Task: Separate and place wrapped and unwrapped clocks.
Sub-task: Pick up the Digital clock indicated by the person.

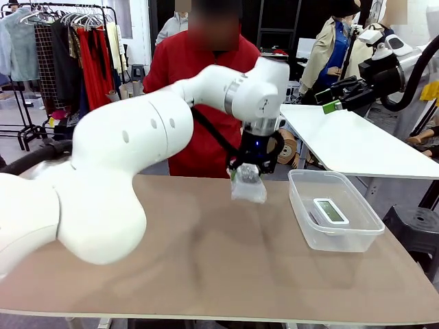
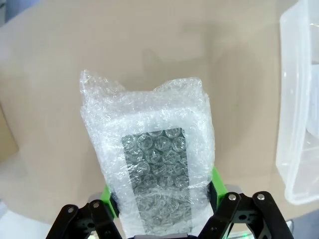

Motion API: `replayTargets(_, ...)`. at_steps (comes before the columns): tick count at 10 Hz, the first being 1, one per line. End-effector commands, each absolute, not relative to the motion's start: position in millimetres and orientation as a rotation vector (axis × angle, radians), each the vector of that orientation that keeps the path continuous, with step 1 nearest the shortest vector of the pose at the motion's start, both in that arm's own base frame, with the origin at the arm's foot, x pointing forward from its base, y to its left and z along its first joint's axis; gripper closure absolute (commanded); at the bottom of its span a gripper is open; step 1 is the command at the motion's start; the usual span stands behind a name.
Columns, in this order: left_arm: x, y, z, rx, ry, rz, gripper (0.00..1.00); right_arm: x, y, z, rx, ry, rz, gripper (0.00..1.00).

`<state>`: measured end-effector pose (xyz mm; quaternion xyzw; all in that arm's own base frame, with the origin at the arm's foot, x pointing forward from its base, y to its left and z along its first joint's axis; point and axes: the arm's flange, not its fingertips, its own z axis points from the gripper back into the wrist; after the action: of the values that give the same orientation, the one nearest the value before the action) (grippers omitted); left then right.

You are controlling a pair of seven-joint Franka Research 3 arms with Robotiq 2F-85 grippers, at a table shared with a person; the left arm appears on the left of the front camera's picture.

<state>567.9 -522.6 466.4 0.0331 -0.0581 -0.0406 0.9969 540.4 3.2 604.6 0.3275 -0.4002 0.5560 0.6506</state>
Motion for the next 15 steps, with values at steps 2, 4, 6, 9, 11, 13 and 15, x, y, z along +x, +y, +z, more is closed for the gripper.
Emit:
replayTargets(2, 488.4, -435.6, 490.4, 0.077, -0.185, -0.15, 1.0, 539.2, 2.9, 606.3, 0.744, -0.917, 1.281, 0.0)
replayTargets(4, 479.0, -425.2, 516.7, 0.111, -0.209, -0.166, 1.0, 539.2, 2.9, 606.3, 0.744, -0.917, 1.281, 0.0)
replayTargets(6, 470.4, -412.8, 541.9, 0.121, -0.248, -0.143, 1.0, 539.2, 2.9, 606.3, 0.744, -0.917, 1.281, 0.0)
replayTargets(9, 459.2, -403.8, 556.5, 0.104, -0.304, -0.147, 1.0, 539.2, 2.9, 606.3, 0.744, -0.917, 1.281, 0.0)
replayTargets(11, 462.9, -408.4, 544.9, 0.108, -0.304, -0.163, 1.0, 539.2, 2.9, 606.3, 0.744, -0.917, 1.281, 0.0)
replayTargets(13, 534.5, -477.3, 617.8, 0.094, -0.268, -0.138, 1.0, 539.2, 2.9, 606.3, 0.744, -0.917, 1.281, 0.0)
replayTargets(15, 534.5, -477.3, 617.8, 0.094, -0.268, -0.138, 1.0, 539.2, 2.9, 606.3, 0.744, -0.917, 1.281, 0.0)
